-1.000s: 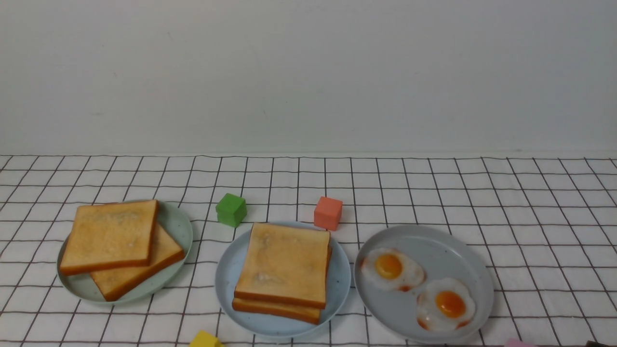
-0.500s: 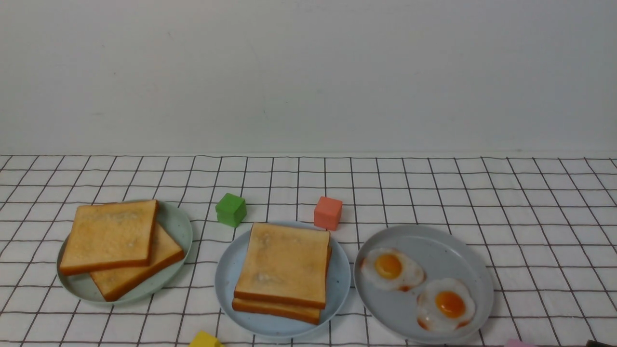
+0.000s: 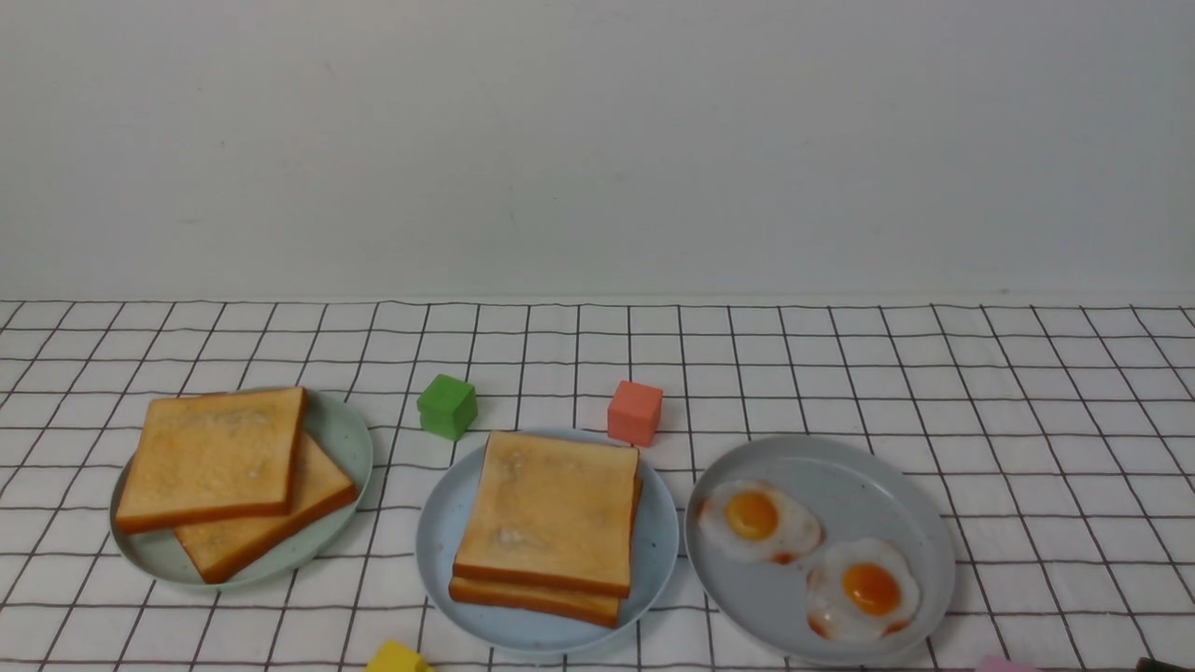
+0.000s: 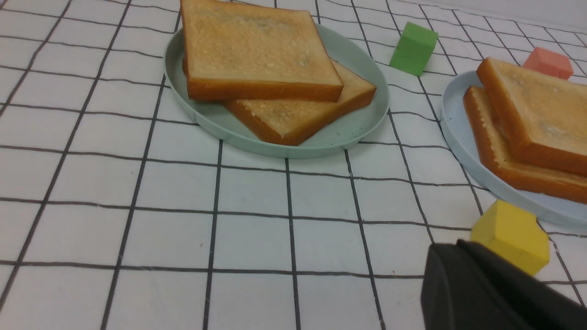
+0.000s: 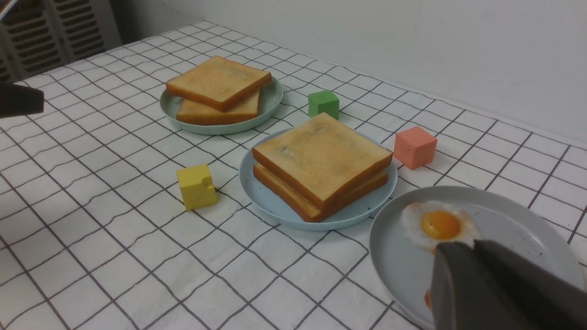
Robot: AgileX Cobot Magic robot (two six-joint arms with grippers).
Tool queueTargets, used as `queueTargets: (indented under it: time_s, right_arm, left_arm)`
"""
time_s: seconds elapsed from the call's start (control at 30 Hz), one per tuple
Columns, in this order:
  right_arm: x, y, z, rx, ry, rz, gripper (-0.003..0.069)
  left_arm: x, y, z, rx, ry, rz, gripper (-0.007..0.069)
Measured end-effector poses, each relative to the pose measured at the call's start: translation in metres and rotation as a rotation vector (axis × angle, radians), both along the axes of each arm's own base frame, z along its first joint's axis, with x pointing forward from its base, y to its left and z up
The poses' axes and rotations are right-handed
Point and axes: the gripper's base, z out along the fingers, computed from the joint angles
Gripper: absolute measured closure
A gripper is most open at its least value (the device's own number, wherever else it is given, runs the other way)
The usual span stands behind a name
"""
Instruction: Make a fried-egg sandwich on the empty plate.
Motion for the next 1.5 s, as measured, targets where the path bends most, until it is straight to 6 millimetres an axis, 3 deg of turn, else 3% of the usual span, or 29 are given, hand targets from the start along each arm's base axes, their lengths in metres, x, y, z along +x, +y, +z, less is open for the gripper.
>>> queueTargets:
  time_s: [0.77,0.97,1.1,1.27,1.33,1.5]
  right_arm:
    - [0.000,0.000,0.000,-0.001,0.002,0.000,0.0573]
    - [0.002,-0.006,-0.002,-0.012,-0.018,-0.089,0.0566]
    - [0.001,-0.019,-0.019,-0.035,-0.063,-0.257,0.0560]
    - [0.000,-0.027,-0.066,-0.059,-0.018,-0.388,0.0556]
    - [0.001,-0.029,-0.090,-0.076,0.076,-0.432,0.0556]
    - [0.002,-0.033,-0.090,-0.072,0.076,-0.506,0.0552]
  left_arm:
    - [0.000,0.000,0.000,0.000,-0.002,0.000,0.0605]
    - [0.000,0.000,0.000,-0.001,-0.003,0.000,0.0602]
    - [0.000,0.000,0.000,-0.001,-0.003,0.000,0.0596]
    - [0.000,0.000,0.000,-0.001,-0.003,0.000,0.0596]
    - [0.000,0.000,0.000,-0.001,-0.004,0.000,0.0594]
    - [0.000,0.000,0.000,-0.001,-0.005,0.000,0.0588]
